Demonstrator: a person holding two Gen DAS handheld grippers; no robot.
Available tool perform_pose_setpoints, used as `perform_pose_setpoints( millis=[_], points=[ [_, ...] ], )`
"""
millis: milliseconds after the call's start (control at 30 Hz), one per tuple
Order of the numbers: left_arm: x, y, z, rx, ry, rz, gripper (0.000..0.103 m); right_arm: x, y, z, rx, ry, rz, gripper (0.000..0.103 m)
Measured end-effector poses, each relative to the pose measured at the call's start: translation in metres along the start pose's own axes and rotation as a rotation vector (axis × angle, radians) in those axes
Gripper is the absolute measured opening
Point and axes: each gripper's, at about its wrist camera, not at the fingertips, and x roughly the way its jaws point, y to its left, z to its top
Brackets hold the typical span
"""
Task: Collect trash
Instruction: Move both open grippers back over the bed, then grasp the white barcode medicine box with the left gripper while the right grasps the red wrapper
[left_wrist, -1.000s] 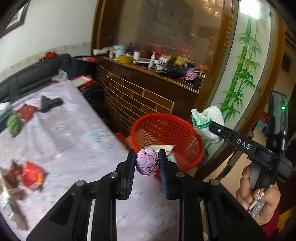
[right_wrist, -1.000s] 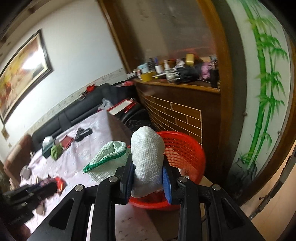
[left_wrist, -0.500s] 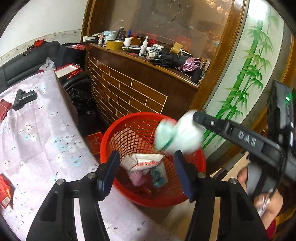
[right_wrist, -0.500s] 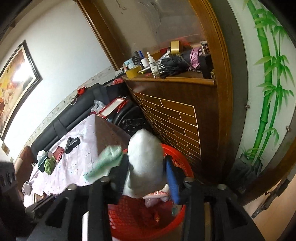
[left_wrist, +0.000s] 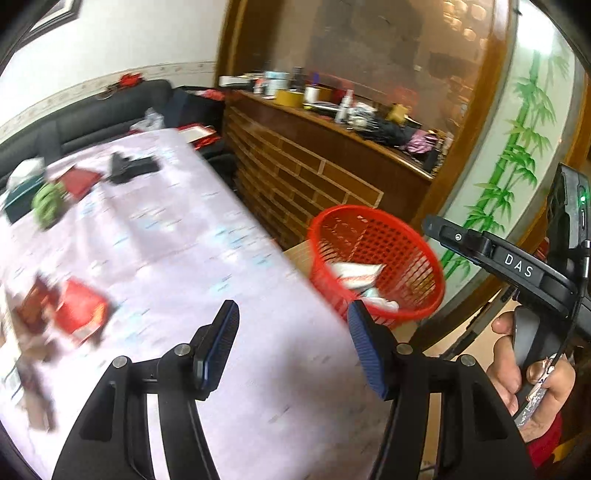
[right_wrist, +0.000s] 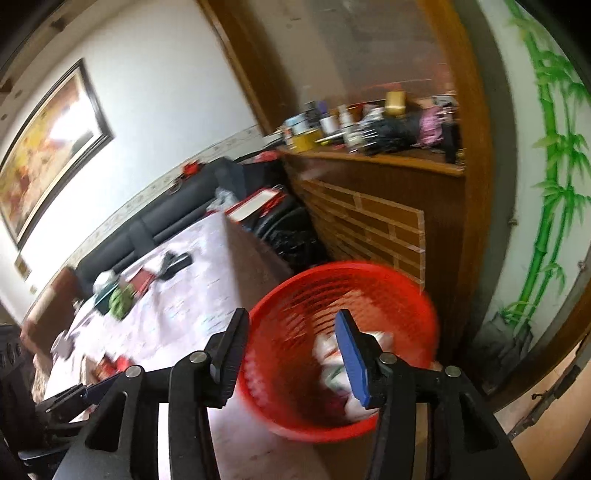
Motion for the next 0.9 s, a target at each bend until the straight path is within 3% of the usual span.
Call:
perform_pose_setpoints(
  millis=[367, 500, 633, 767, 833, 900],
  points=[
    [-0.076, 0.108, -0.055, -0.165, -0.045, 0.195, 0.06, 0.026, 0.123, -0.06, -0.215, 0.127, 0.145, 0.056],
    [-0.101, 0.172, -0.069, -0.303, -0.077, 0.283, 0.06, 0.033, 0.157, -0.08, -0.284, 0.168, 0.184, 0.056],
    [-0.106, 0.22, -0.08, -0.407, -0.067, 0.34, 0.059, 0.038, 0.179, -0.093, -0.33, 0.187, 0.206, 0.056],
    [-0.09, 0.246, -0.082, -0.473, -0.033, 0.32, 0.055, 0.045, 0.193, -0.1, -0.353, 0.208, 0.214, 0.056],
    [-0.076, 0.251, -0.079, -0.47, -0.004, 0.359, 0.049, 0.046, 0.198, -0.103, -0.365, 0.211, 0.214, 0.056],
    [-0.067, 0.253, -0.077, -0.467, 0.007, 0.35, 0.042, 0.046, 0.203, -0.106, -0.378, 0.213, 0.213, 0.056]
  ],
)
